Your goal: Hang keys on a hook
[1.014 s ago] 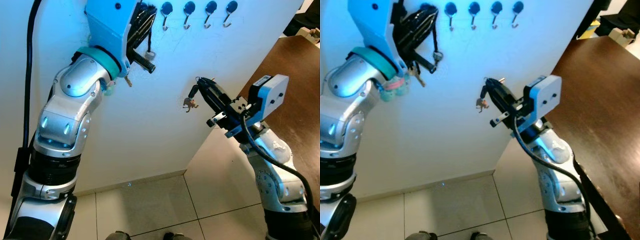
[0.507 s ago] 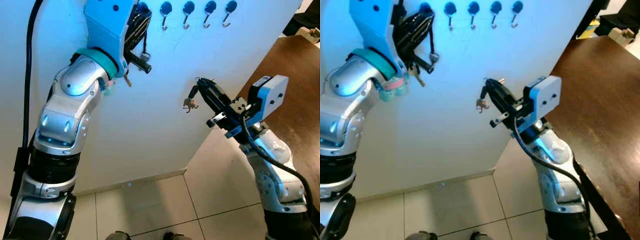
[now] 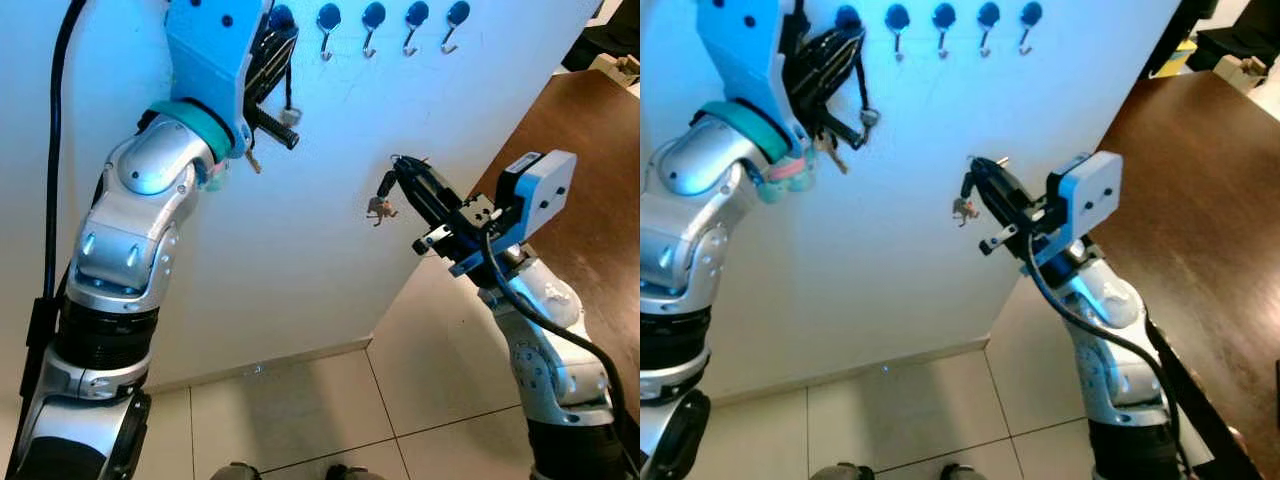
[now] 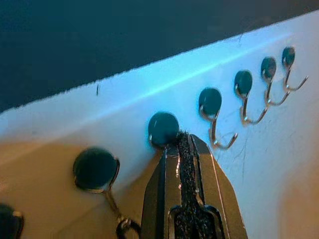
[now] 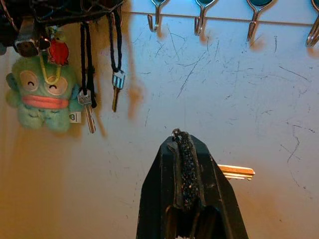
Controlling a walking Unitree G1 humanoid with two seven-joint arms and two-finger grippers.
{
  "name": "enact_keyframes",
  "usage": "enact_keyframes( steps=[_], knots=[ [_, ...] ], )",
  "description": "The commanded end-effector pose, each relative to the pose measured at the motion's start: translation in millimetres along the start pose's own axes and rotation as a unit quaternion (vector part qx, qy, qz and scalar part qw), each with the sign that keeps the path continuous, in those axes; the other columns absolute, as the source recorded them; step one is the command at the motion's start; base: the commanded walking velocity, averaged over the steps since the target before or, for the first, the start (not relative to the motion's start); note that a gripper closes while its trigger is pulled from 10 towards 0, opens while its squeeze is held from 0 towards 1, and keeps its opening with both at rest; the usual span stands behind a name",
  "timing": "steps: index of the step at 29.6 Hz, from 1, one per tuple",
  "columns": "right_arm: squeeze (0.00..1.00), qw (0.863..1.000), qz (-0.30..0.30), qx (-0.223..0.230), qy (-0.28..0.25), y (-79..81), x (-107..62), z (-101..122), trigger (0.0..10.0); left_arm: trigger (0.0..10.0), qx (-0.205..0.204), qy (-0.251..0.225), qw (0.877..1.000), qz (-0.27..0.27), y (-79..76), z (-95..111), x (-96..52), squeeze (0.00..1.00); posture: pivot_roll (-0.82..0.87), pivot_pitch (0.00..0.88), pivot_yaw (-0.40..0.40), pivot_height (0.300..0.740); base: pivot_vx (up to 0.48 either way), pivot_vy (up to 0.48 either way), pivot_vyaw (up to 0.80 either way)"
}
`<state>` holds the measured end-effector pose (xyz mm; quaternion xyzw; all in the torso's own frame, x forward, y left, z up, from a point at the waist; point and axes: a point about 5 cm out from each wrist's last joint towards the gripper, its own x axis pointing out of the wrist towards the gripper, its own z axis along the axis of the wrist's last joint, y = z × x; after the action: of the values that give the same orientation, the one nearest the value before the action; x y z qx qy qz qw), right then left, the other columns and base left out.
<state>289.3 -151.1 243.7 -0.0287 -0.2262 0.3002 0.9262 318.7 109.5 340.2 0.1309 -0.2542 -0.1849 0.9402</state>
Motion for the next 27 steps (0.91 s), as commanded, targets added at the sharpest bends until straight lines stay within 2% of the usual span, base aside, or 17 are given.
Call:
enact_keyframes(
  steps=[1, 17, 18, 19, 20, 22, 24, 25, 26, 27],
  knots=[
    [0.00, 1.000, 0.002, 0.001, 0.010, 2.8, -2.2, -3.9, 10.0, 10.0, 0.004, 0.023, 1.000, 0.021, 8.1, -11.1, -4.1, 0.00, 0.11, 0.092, 0.028, 0.740, 0.000, 0.000, 0.00],
    [0.00, 1.000, 0.002, 0.001, 0.010, 2.3, -1.6, -4.0, 10.0, 10.0, 0.009, 0.038, 0.999, 0.026, 10.6, -19.5, -9.8, 0.00, 0.11, 0.092, 0.025, 0.740, 0.000, 0.000, 0.00],
    [0.00, 1.000, 0.002, 0.001, 0.010, 2.3, -1.5, -4.0, 10.0, 10.0, 0.007, 0.036, 0.999, 0.021, 8.0, -19.8, -10.3, 0.95, 0.11, 0.092, 0.025, 0.740, 0.000, 0.000, 0.00],
    [0.00, 1.000, 0.002, 0.001, 0.010, 2.3, -1.5, -4.0, 10.0, 10.0, 0.007, 0.036, 0.999, 0.021, 8.0, -19.8, -10.3, 0.95, 0.11, 0.092, 0.025, 0.740, 0.000, 0.000, 0.00],
    [0.00, 1.000, 0.002, 0.001, 0.009, 2.3, -1.4, -3.9, 10.0, 10.0, -0.001, 0.031, 0.999, 0.015, 5.4, -18.7, -10.8, 1.00, 0.11, 0.092, 0.025, 0.740, 0.000, 0.000, 0.00],
    [0.00, 1.000, 0.002, 0.001, 0.009, 2.3, -1.4, -3.9, 10.0, 10.0, -0.001, 0.031, 0.999, 0.015, 5.4, -18.7, -10.8, 1.00, 0.11, 0.092, 0.025, 0.740, 0.000, 0.000, 0.00],
    [0.00, 1.000, 0.001, 0.000, 0.008, 2.1, -1.2, -3.3, 10.0, 10.0, -0.040, 0.009, 0.999, 0.010, 3.1, -11.4, -13.0, 1.00, 0.11, 0.093, 0.025, 0.740, 0.000, 0.000, 0.00],
    [0.00, 1.000, 0.001, 0.000, 0.008, 2.1, -1.2, -3.3, 10.0, 10.0, -0.040, 0.009, 0.999, 0.010, 3.1, -11.4, -13.0, 1.00, 0.11, 0.093, 0.025, 0.740, 0.000, 0.000, 0.00],
    [0.00, 1.000, 0.001, 0.000, 0.007, 2.0, -1.0, -2.9, 10.0, 10.0, -0.058, -0.001, 0.998, 0.011, 3.4, -7.8, -14.6, 0.00, 0.11, 0.094, 0.027, 0.740, 0.000, 0.000, 0.00],
    [0.00, 1.000, 0.001, 0.000, 0.007, 2.0, -1.0, -2.9, 10.0, 10.0, -0.058, -0.001, 0.998, 0.011, 3.4, -7.8, -14.6, 0.00, 0.11, 0.094, 0.027, 0.740, 0.000, 0.000, 0.00]
  ],
)
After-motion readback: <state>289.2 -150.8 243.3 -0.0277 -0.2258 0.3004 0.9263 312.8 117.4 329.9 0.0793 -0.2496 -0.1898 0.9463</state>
